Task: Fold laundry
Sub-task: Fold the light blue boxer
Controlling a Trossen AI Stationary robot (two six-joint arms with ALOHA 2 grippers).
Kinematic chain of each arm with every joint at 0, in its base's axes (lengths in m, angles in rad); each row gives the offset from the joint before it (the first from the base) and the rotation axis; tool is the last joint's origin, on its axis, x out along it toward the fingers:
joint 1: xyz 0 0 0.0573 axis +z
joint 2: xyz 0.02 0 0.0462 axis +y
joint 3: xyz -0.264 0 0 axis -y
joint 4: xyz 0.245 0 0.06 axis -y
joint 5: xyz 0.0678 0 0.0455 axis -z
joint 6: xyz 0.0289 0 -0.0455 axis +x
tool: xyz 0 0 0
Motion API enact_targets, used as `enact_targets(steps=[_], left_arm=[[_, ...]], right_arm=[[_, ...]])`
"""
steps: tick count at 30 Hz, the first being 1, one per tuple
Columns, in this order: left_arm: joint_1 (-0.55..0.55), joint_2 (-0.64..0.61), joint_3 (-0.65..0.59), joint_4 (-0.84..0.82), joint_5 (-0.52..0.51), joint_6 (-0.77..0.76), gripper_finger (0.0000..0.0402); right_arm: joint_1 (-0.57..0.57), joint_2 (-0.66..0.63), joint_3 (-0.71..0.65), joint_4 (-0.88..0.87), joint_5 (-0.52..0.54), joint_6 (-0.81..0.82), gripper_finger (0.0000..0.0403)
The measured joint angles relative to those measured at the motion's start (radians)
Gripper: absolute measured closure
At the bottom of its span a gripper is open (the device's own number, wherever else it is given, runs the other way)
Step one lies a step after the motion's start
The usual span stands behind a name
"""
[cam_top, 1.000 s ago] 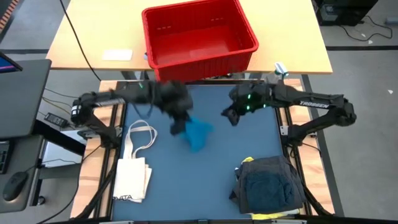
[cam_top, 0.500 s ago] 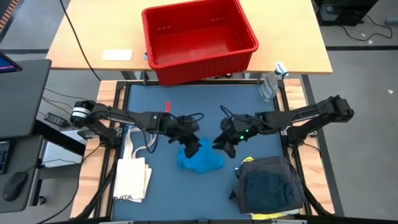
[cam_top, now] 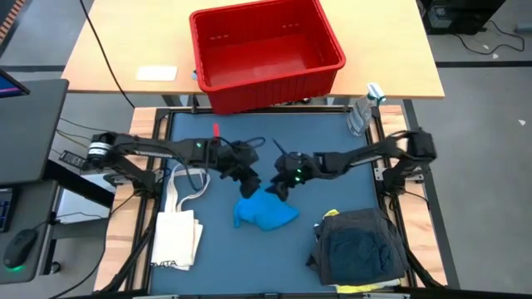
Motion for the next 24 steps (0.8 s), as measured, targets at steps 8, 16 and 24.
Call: enact_targets(steps=[8, 16, 24], left_arm=[[0.059, -0.152, -0.071, -0.181, -0.067, 0.074, 0.0276], [0.114, -0.217, -0.361, -0.019, 0.101, 0.016, 0.0276], [0.139, -0.231, -0.427, 0.017, 0.115, 0.052, 0.0276]], right_arm=[[-0.120, 0.235, 0.179, 0.021, -0.167, -0.001, 0.0135], [-0.142, 0.405, 0.389, -0.170, -0.403, -0.073, 0.0148], [-0.129, 0.473, 0.482, -0.281, -0.506, -0.077, 0.0254]])
